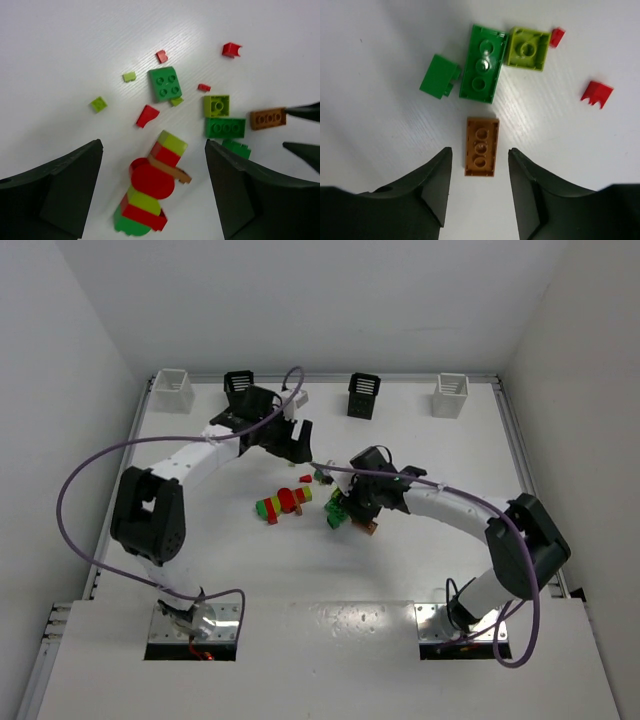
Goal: Sort the legos into containers by color
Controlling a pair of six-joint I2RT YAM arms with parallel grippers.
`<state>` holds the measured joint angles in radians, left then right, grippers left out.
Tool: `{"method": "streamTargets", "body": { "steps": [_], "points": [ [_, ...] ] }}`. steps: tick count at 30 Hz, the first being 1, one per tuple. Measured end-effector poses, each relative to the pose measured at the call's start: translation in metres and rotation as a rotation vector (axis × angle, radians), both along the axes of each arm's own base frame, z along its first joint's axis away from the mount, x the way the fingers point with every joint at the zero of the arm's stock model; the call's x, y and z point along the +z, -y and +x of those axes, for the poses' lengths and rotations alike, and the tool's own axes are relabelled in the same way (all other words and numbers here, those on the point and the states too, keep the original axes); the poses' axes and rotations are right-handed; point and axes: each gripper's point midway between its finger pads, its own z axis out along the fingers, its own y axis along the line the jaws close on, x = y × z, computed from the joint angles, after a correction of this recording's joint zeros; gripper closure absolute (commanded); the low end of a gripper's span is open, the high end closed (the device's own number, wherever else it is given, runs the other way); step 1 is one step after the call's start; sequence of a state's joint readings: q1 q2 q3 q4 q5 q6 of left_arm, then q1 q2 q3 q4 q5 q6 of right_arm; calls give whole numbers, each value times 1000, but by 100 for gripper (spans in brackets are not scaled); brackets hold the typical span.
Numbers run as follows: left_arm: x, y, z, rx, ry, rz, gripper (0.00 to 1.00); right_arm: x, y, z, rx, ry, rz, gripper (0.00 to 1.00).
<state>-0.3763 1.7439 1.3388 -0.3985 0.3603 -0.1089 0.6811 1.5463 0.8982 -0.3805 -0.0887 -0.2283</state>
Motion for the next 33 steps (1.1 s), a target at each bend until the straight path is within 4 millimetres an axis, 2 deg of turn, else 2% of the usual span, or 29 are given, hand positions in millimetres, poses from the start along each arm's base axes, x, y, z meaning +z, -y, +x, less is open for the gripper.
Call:
{"method": "streamTargets", "body": {
  "steps": [2, 4, 7, 12, 14, 17, 22, 26, 30, 33],
  "points": [
    [13, -11, -4, -31, 38, 28, 11, 9, -5, 6, 4, 18, 14, 46],
    [11, -25, -10, -61, 40, 77, 11, 19, -12, 12, 12, 33, 36, 43],
    [-10, -45, -25, -116, 5, 181, 11, 35, -22, 21, 23, 53, 75, 35],
    [-47, -71, -60, -198, -104, 290, 14, 49, -43, 34, 55, 64, 139, 35],
    [-52, -77, -66, -210, -132, 290, 14, 44, -48, 34, 89, 55, 150, 36],
    [-49, -87, -66, -199, -150, 232, 14, 37, -58, 35, 178, 66, 171, 38],
    [-31, -104, -61, -153, -151, 83, 14, 16, -73, 38, 369, 92, 183, 39],
    [-17, -110, -60, -123, -154, -30, 14, -6, -83, 40, 515, 77, 180, 39],
    [-11, -110, -63, -110, -177, -110, 14, -12, -103, 61, 604, 95, 215, 39],
    [-9, -108, -70, -109, -200, -148, 14, -12, -111, 71, 639, 114, 237, 39]
  ]
}}
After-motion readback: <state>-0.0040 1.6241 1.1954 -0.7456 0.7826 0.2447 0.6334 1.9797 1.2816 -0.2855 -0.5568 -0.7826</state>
